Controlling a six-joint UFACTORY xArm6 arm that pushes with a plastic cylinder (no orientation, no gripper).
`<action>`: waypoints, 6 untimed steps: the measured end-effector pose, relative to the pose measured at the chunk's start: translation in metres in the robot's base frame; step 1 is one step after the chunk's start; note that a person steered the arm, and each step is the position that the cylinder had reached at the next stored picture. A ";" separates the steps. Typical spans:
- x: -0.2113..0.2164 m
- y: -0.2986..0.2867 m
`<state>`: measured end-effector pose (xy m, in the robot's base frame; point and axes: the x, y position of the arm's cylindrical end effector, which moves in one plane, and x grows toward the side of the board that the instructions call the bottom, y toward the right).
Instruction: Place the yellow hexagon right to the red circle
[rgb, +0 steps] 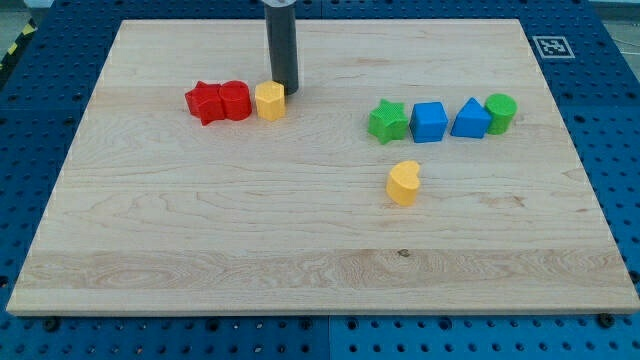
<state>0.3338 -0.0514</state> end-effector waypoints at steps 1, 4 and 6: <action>-0.014 0.000; 0.011 0.048; 0.046 0.048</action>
